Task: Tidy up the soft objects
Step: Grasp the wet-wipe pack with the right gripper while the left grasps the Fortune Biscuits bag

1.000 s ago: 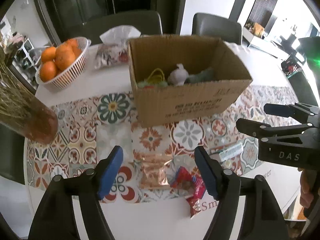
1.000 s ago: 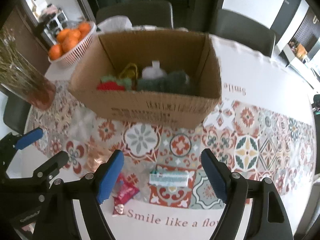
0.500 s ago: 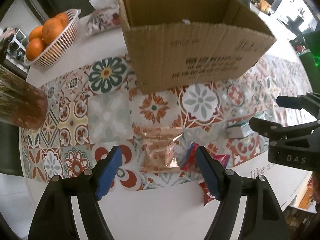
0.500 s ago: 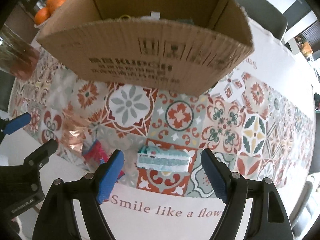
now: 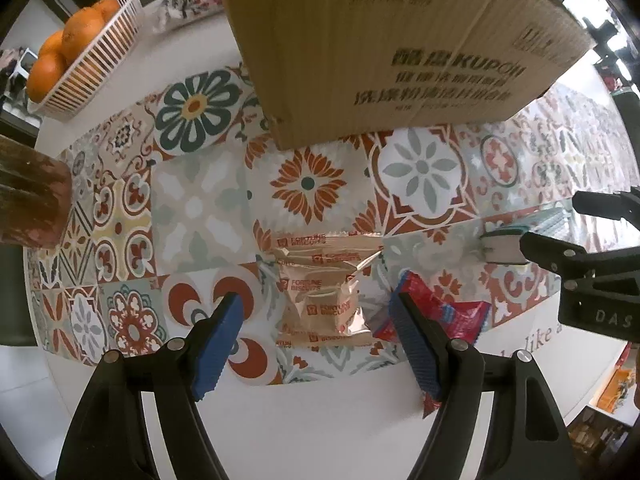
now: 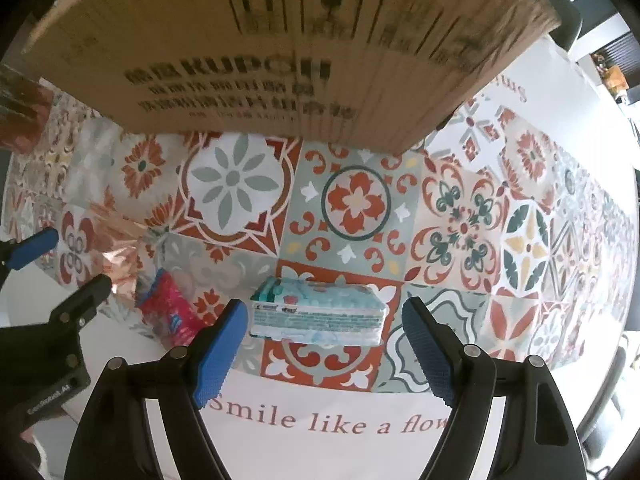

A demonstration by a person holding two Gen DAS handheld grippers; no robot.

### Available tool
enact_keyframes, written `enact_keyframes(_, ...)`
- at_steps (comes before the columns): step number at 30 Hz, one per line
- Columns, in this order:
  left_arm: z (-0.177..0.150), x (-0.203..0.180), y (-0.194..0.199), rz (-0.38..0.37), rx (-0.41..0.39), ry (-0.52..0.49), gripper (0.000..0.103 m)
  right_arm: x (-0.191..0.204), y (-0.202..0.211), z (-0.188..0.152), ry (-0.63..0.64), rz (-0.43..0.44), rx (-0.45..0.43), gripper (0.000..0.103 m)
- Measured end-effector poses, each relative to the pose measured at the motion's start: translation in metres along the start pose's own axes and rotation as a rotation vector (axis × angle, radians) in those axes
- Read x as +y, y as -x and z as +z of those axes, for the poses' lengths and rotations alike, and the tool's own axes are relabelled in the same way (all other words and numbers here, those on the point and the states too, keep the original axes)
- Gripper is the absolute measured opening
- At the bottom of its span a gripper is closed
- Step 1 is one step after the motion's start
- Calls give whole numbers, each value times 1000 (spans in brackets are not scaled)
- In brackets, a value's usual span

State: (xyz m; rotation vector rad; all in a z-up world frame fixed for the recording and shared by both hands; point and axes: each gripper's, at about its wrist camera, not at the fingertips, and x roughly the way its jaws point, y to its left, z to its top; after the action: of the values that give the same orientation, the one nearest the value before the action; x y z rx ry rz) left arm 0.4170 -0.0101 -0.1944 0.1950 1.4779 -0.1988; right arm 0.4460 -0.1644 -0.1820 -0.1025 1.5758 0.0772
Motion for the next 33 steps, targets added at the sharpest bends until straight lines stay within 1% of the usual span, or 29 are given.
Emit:
enact_keyframes(8,8,6,-19,-27,20,63,75,0,-21,8,-26,22,27,81)
enact_keyframes(11,9,7,-23,-27,17,74,73,-2,-30,11,-37,30,33,81)
enact_keyframes(17,15,9,-31,-34,25,88,61,-8,-43,8,-61,39,17,81)
enact_keyframes(19,17,9,-36,-38,31,92,54,-7,-44,8,-61,37,12,81)
enact_keyframes(22,17,12,-43,-44,36,100,49,-9,-40,6,-67,31,2,79)
enact_keyframes(23,16,9,-46,-44,35,102,48,-10,-37,5,-72,34,-2,76)
enact_keyframes(24,15,9,-47,-46,33,101,48,-10,-37,4,-73,35,-3,74)
enact_keyframes(27,12,7,-50,-49,22,101,47,-13,-31,2,-76,37,-9,74)
enact_keyframes(33,2,4,-41,-48,-12,103,46,-6,-23,-8,-83,39,-37,74)
